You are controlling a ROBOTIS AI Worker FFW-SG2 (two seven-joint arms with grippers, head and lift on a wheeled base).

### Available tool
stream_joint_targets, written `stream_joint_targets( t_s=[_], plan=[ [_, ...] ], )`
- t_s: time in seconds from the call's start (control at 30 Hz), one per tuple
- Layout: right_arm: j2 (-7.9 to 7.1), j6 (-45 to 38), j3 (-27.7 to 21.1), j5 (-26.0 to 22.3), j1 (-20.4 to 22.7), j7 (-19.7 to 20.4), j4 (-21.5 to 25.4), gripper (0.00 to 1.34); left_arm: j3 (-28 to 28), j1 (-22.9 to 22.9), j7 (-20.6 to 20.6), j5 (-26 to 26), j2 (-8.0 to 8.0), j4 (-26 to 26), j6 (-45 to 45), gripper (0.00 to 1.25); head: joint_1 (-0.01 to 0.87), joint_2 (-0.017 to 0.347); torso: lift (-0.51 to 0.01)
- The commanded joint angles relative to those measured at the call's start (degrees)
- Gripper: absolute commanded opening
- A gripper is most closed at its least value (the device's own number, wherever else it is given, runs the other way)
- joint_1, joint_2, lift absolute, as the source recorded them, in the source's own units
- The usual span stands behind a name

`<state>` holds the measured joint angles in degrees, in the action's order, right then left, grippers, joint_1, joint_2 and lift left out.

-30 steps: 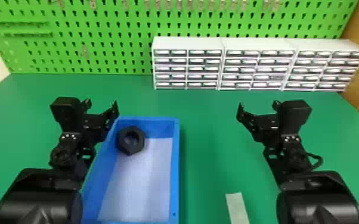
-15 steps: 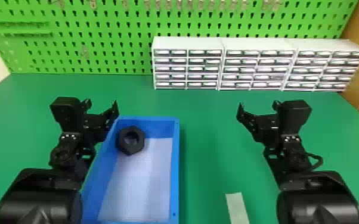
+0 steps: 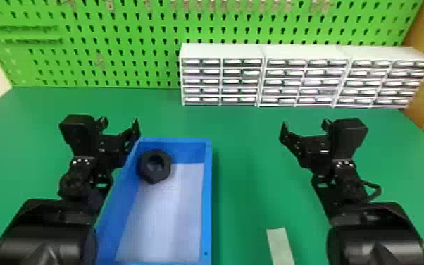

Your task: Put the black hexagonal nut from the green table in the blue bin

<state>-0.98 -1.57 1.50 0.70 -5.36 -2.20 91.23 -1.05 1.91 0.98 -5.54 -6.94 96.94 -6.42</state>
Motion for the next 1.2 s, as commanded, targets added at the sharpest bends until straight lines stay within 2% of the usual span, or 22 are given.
stream_joint_targets(
  t_s=[0.0, 1.17],
  plan=[
    [-0.07, -0.1, 0.2, 0.0, 0.0, 0.0, 0.0, 1.13, 0.0, 0.0, 0.0, 0.0, 0.00, 0.0, 0.0, 0.76, 0.686, 0.051, -0.096],
    [-0.34, -0.5, 0.4, -0.1, 0.1, 0.0, 0.0, 1.13, 0.0, 0.3, 0.0, 0.4, 0.00, 0.0, 0.0, 0.76, 0.686, 0.051, -0.096]
  ],
)
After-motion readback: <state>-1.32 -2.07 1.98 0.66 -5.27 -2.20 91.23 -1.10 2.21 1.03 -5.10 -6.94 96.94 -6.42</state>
